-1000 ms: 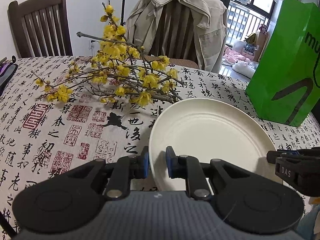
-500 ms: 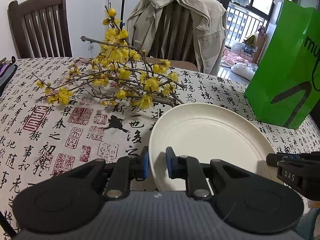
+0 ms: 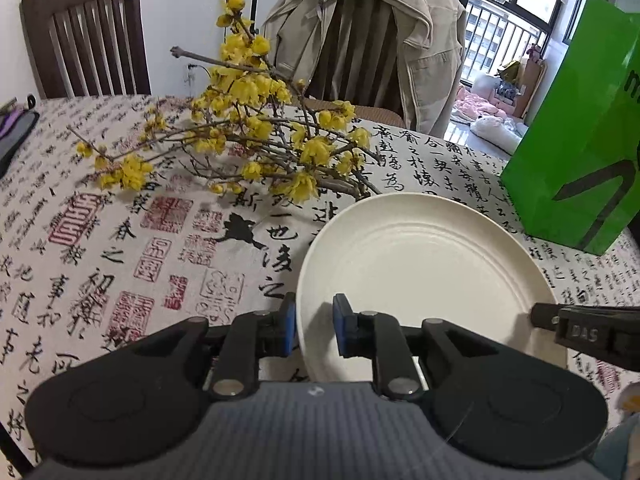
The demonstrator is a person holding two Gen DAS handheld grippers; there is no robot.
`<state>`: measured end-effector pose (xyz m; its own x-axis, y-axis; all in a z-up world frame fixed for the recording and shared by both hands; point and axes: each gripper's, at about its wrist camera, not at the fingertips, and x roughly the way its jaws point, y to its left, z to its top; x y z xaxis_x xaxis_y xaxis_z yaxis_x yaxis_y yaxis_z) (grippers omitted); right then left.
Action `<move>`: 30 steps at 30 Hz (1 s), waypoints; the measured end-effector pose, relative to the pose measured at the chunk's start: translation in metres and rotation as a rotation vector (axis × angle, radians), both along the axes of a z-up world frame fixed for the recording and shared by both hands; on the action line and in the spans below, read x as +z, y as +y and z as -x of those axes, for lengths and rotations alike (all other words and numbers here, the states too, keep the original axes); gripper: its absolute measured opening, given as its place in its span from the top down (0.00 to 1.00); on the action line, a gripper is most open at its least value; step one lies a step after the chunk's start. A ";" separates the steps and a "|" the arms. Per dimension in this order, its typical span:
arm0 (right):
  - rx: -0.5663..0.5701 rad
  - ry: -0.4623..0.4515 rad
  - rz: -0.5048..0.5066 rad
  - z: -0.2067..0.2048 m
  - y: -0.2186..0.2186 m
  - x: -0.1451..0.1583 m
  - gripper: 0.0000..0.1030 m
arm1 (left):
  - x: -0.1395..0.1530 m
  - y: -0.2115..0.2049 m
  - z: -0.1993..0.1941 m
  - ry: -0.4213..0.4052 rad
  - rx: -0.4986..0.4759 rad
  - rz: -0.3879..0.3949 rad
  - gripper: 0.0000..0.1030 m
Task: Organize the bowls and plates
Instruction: 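Lift the gripped cream plate off the tablecloth with both grippers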
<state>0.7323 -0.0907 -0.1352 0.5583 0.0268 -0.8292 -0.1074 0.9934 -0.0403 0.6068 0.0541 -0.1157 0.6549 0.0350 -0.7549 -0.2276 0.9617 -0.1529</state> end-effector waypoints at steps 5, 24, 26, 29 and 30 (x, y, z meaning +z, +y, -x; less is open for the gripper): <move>0.013 -0.016 -0.006 0.004 0.000 -0.001 0.85 | -0.001 -0.005 0.000 -0.009 -0.009 -0.042 0.82; 0.021 -0.119 -0.002 0.029 -0.004 0.015 0.88 | 0.012 -0.007 0.006 -0.063 -0.030 -0.062 0.83; 0.022 -0.133 -0.008 0.034 -0.003 0.019 0.88 | 0.016 -0.005 0.009 -0.079 -0.028 -0.061 0.83; 0.027 -0.161 0.000 0.041 0.000 0.025 0.88 | 0.022 0.000 0.012 -0.097 -0.023 -0.038 0.83; 0.027 -0.169 0.002 0.043 0.001 0.027 0.88 | 0.025 0.000 0.014 -0.104 -0.020 -0.035 0.83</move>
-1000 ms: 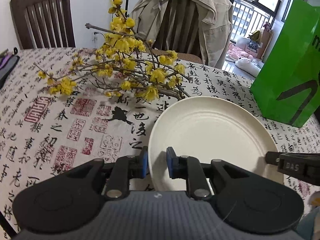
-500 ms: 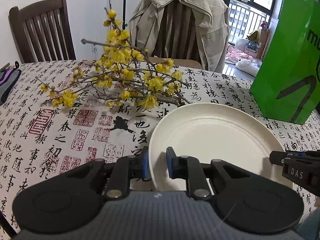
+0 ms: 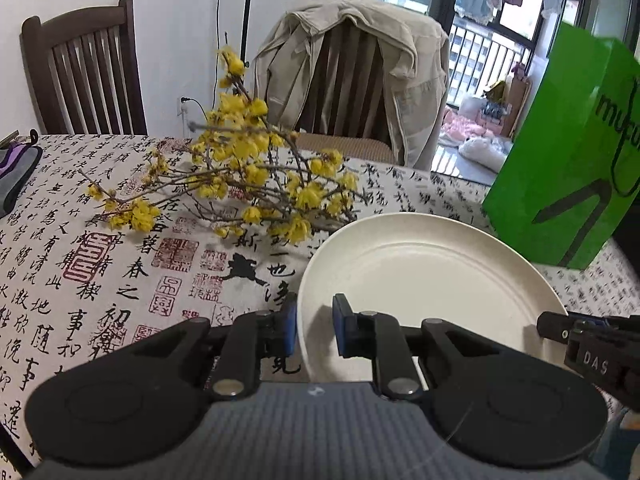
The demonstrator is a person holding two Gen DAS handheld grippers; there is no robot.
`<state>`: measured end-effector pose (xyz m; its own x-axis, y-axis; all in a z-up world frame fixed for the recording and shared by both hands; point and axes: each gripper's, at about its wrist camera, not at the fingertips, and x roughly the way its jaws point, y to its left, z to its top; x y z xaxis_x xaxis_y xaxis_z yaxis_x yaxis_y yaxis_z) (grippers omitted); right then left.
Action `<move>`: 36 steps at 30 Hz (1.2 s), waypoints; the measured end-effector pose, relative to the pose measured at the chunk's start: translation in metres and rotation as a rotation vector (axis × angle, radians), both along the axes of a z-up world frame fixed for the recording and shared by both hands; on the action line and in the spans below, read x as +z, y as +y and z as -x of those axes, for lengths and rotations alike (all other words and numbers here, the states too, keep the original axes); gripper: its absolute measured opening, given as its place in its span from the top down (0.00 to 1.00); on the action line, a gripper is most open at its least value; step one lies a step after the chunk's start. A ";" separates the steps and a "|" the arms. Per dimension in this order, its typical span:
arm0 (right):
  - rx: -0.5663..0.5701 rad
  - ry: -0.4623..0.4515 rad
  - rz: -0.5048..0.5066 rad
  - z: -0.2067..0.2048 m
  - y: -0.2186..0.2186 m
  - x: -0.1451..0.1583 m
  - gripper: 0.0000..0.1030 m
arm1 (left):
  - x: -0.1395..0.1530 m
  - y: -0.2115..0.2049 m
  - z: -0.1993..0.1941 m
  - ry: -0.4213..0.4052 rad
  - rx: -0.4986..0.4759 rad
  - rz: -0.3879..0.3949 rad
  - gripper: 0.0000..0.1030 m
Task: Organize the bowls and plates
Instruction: 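Lift the gripped cream plate off the tablecloth with both grippers, then carry the cream plate away from the flowers toward the blue bowls with both grippers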
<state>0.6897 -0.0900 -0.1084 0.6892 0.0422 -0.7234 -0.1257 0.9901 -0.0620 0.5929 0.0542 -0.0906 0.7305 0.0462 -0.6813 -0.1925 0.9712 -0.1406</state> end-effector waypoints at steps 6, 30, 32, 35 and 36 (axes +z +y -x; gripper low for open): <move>-0.003 -0.031 -0.024 0.011 -0.005 0.015 0.88 | 0.015 -0.005 0.010 -0.052 -0.002 -0.029 0.83; 0.031 -0.164 -0.063 0.078 -0.002 0.070 0.88 | 0.079 0.003 0.077 -0.174 0.008 -0.027 0.82; 0.035 -0.171 -0.074 0.084 -0.003 0.074 0.88 | 0.083 0.003 0.084 -0.182 0.015 -0.024 0.82; 0.039 -0.192 -0.075 0.097 -0.002 0.080 0.88 | 0.090 0.002 0.094 -0.194 0.021 -0.029 0.82; 0.040 -0.197 -0.077 0.101 -0.003 0.081 0.88 | 0.092 0.001 0.099 -0.199 0.022 -0.035 0.82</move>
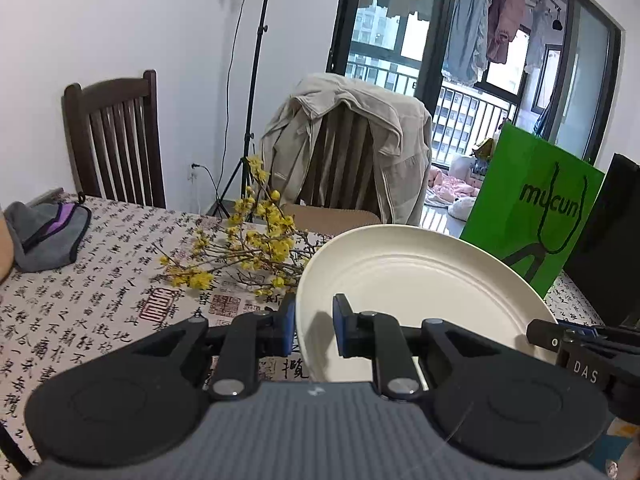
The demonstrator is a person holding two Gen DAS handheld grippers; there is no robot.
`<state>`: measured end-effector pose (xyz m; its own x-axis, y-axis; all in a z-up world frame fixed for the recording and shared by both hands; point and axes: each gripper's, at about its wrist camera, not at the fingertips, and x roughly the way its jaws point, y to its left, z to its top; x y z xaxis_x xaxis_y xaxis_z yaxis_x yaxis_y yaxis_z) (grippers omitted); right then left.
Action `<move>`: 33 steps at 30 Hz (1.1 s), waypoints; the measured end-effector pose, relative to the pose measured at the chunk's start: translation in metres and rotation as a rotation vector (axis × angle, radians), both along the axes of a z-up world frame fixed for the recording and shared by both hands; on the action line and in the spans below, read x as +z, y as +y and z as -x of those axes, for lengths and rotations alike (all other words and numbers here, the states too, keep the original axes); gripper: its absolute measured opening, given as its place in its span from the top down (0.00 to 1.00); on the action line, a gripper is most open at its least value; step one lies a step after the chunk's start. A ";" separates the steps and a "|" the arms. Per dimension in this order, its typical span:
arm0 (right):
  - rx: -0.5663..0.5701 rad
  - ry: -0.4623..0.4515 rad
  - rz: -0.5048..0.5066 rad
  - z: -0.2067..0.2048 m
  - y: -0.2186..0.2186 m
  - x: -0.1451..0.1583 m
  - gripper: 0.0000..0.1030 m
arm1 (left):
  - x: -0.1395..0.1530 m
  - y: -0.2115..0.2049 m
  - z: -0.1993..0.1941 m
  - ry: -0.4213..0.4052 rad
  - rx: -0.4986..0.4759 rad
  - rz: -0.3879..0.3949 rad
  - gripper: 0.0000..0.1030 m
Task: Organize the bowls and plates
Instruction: 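Carry the cream plate away from the flowers toward the blue bowls with both grippers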
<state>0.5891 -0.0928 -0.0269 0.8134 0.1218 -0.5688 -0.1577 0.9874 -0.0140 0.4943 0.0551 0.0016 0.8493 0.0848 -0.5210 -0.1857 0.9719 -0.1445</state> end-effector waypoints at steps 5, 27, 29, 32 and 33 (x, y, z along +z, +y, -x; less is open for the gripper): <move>-0.003 -0.025 -0.017 0.020 -0.005 0.011 0.88 | 0.013 -0.003 0.019 -0.027 -0.010 -0.007 0.82; 0.019 -0.101 -0.066 0.101 -0.017 0.040 0.88 | 0.047 -0.016 0.097 -0.101 0.004 -0.051 0.82; 0.020 -0.104 -0.069 0.106 -0.019 0.041 0.88 | 0.050 -0.018 0.104 -0.110 0.001 -0.056 0.82; 0.021 -0.113 -0.077 0.117 -0.023 0.043 0.88 | 0.055 -0.022 0.115 -0.131 0.000 -0.066 0.82; 0.020 -0.118 -0.077 0.121 -0.024 0.045 0.88 | 0.056 -0.024 0.119 -0.140 -0.002 -0.070 0.82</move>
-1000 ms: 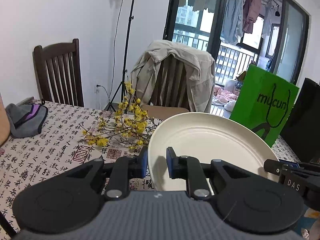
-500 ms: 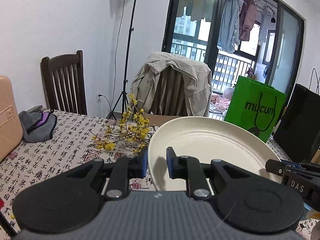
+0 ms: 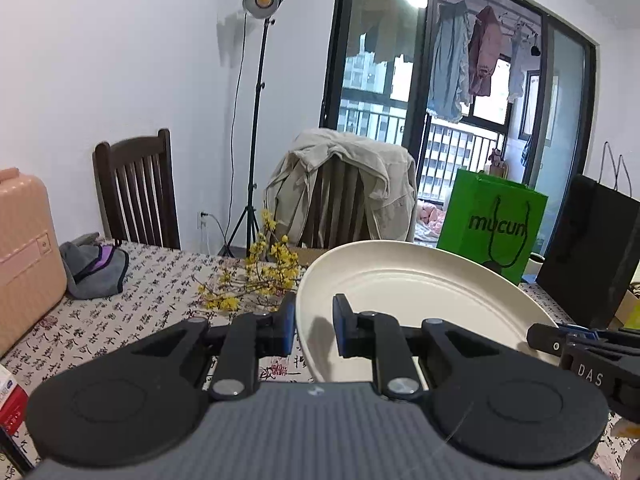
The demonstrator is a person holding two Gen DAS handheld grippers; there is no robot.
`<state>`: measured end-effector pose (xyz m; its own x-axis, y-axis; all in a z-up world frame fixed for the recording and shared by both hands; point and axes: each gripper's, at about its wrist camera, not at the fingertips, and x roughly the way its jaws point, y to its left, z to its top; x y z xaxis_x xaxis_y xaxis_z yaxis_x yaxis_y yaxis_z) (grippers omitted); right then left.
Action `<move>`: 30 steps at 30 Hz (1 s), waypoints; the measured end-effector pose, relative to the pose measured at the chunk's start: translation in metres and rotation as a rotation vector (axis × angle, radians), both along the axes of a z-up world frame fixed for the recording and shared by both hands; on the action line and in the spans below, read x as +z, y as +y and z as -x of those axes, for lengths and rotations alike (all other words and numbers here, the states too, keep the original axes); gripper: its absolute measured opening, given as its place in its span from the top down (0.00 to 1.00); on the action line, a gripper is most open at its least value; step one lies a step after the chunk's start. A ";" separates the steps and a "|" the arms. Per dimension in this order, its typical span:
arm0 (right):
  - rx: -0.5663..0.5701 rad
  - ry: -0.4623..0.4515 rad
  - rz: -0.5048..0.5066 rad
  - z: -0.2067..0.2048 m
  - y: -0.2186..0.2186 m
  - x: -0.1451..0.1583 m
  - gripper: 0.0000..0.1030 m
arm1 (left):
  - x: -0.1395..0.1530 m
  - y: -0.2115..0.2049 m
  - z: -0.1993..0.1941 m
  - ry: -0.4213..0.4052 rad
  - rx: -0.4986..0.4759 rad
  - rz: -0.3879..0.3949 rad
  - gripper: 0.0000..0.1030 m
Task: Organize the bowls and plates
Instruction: 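Carry the cream plate away from the flowers toward the blue bowls with both grippers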
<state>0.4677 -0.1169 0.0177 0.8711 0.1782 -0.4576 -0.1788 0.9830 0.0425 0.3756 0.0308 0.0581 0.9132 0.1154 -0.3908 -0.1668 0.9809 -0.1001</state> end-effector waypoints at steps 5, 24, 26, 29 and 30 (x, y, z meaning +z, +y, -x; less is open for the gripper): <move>-0.004 -0.015 -0.013 0.019 -0.007 0.005 0.88 | 0.006 -0.008 0.016 -0.020 -0.008 -0.008 0.82; -0.017 -0.078 -0.051 0.082 -0.038 0.013 0.88 | 0.006 -0.032 0.067 -0.056 -0.052 -0.036 0.82; -0.017 -0.083 -0.060 0.088 -0.043 0.013 0.88 | 0.005 -0.035 0.072 -0.061 -0.055 -0.041 0.82; -0.019 -0.086 -0.078 0.095 -0.049 0.014 0.88 | 0.004 -0.039 0.079 -0.067 -0.062 -0.046 0.82; -0.021 -0.089 -0.081 0.098 -0.052 0.014 0.88 | 0.004 -0.041 0.081 -0.070 -0.066 -0.048 0.82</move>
<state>0.3701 -0.1687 0.0313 0.9117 0.1930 -0.3627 -0.1650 0.9805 0.1071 0.2945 -0.0100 0.0617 0.9443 0.0706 -0.3215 -0.0955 0.9935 -0.0623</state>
